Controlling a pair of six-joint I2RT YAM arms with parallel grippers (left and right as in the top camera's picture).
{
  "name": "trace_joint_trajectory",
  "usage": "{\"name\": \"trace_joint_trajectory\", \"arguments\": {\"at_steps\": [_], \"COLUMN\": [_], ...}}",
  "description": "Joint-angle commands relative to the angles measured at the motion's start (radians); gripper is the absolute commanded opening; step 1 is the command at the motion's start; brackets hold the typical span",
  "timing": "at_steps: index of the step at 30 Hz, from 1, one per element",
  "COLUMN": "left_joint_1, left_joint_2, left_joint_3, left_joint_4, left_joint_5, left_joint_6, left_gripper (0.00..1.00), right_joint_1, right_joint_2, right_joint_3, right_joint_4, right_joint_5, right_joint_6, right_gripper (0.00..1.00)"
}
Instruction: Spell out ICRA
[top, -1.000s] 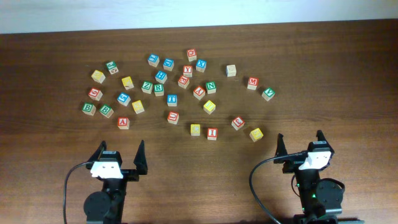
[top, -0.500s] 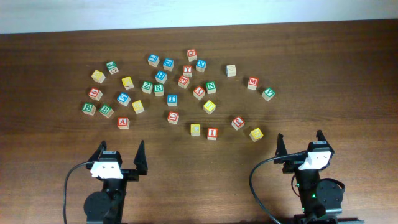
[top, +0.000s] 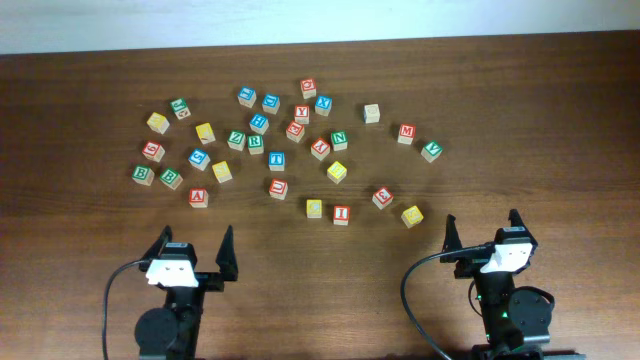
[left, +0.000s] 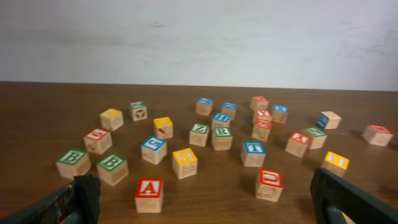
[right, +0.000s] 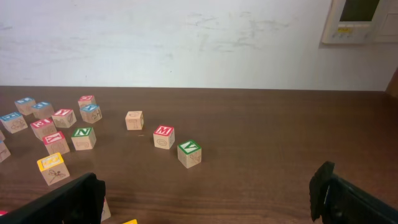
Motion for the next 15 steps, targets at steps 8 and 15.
{"name": "trace_joint_trajectory", "arguments": {"at_steps": [8,15], "left_joint_1": [0.0,0.0], "left_joint_2": [0.0,0.0], "left_joint_3": [-0.005,0.103], "left_joint_4": [0.037,0.277], "left_joint_5": [0.248,0.382], "left_joint_6": [0.018,-0.101], "left_gripper": [0.99,0.99], "right_joint_1": [-0.005,-0.005], "right_joint_2": [-0.005,-0.005], "right_joint_3": [-0.006,-0.006], "right_joint_4": [-0.005,-0.005], "right_joint_5": [0.012,0.012], "right_joint_6": [-0.002,-0.002], "right_gripper": [0.98,0.98]}}
